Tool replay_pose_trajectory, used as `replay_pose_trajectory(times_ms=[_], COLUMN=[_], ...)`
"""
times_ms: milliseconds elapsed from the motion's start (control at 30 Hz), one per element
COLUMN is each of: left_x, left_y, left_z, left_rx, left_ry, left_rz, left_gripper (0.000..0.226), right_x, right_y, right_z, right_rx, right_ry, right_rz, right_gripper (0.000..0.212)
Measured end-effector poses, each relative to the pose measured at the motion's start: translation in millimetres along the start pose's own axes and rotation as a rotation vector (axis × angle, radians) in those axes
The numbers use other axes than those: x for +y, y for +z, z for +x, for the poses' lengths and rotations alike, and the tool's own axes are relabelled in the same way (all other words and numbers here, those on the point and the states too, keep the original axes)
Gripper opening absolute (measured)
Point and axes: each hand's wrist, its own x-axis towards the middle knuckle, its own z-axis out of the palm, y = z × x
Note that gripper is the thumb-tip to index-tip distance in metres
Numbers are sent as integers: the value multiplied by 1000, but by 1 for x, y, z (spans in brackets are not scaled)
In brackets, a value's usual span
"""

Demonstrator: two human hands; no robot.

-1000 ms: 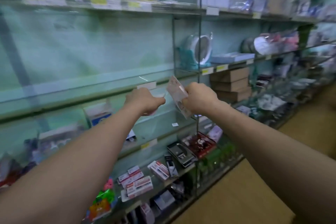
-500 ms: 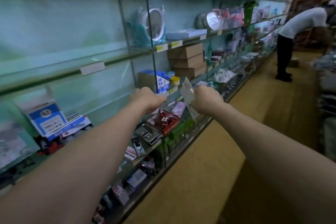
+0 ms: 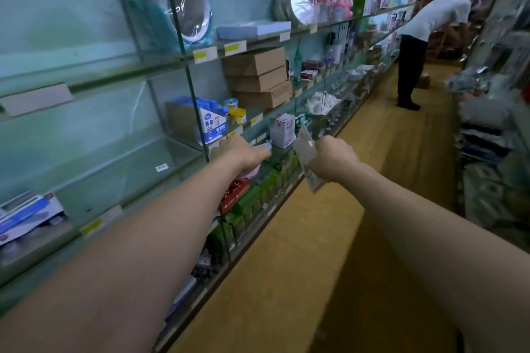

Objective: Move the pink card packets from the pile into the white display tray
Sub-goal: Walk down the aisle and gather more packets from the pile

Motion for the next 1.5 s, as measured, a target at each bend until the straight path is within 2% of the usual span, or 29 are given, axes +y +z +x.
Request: replay_pose_trajectory(times_ms=[200,433,667,1000,1233,1367,1500], left_x=[23,42,68,151,199,218,233], left_y=[12,24,31,64,85,90,96], left_z=[51,99,131,164,183,197,219], left_rx=[-25,-33,-15,63,103,111,112], left_ry=[-40,-96,-152,-269,-320,-327,-309], left_rz=[-34,-26,-17,-94,-131,-130,-66], left_gripper=[69,79,76,75,73,70,64], right_x=[10,21,41,113,153,167,175], right_y=[11,13,5,-37,-64,-72,-74], right_z=[64,122,175,255,296,315,340], right_rx=[-42,-77,-90,-95,-123,-121,-110], right_ry=[-1,-46,-106,-259,-290,-299,-299], right_rz=[31,19,-6,-70,-82,-78,-76], right_gripper=[18,17,15,8,8,25,26])
